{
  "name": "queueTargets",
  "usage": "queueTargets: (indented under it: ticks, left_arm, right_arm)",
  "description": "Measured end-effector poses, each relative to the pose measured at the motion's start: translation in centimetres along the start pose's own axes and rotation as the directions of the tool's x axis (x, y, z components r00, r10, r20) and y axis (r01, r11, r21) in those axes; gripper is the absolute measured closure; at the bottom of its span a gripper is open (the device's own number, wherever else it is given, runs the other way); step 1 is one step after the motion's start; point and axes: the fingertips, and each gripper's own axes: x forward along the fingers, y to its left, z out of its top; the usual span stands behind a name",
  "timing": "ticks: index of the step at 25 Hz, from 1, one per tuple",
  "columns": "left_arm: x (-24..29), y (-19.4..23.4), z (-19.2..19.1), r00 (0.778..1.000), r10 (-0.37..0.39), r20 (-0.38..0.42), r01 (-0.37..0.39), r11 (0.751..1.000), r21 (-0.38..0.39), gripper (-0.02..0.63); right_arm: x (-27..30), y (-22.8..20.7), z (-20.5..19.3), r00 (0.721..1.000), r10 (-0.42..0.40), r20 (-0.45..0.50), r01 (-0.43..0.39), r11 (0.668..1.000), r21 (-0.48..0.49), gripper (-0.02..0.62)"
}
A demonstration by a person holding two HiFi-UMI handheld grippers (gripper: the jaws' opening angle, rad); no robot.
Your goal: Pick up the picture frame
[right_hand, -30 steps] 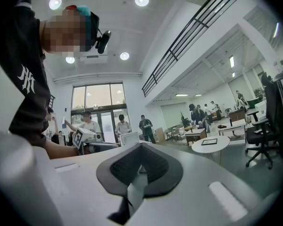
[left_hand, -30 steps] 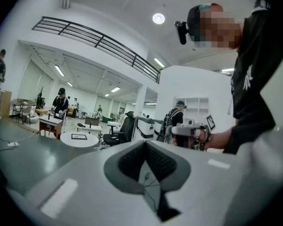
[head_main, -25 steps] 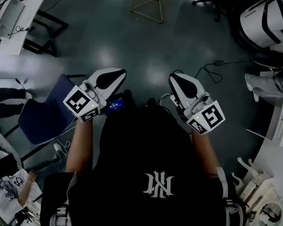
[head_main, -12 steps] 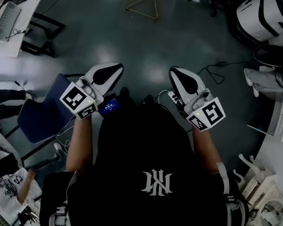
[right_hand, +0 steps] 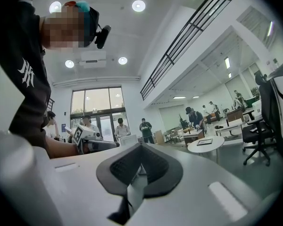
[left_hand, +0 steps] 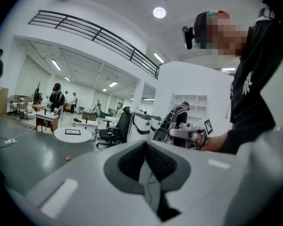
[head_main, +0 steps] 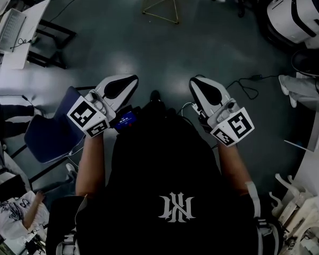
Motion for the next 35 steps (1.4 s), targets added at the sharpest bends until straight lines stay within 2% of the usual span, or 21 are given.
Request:
queueTargets:
  ticks: [5,11,22,27,32,35]
  left_arm:
    - [1.6,0.0,0.5,0.999,-0.036,-0.004,0.036,0.999,-0.014,0.601]
    - [4.6,0.0,0.5,0.995,-0.099,-0.010,0.099,0.995,-0.028,0.601]
    - [12.3,2.3,1.9,0.987,-0.164,-0.008,0.163,0.986,-0.034,0.601]
    - [15.6,6.2,2.5,0.986,-0.163,-0.014,0.162,0.984,-0.068,0.601]
    - [20.5,11.3,6.1,0.984,-0.175,0.034,0.176,0.983,-0.046,0.601]
    - [23.7,15.2,8.8,0.983,-0.176,0.060,0.179,0.983,-0.050,0.603]
  right_arm:
    - [-1.0,-1.3,0.0,0.999,-0.038,0.000,0.038,0.999,0.018,0.598]
    - [-2.9,-4.0,-0.4,0.992,-0.125,0.008,0.125,0.991,0.039,0.597]
    - [-5.0,-13.0,-0.1,0.958,-0.287,0.010,0.285,0.955,0.089,0.595]
    - [-2.4,-16.7,0.8,0.959,-0.284,-0.009,0.284,0.955,0.081,0.595]
    - [0.9,-21.9,2.3,0.961,-0.276,-0.031,0.277,0.957,0.080,0.595]
    - [3.6,-25.1,4.5,0.963,-0.264,-0.043,0.266,0.962,0.051,0.595]
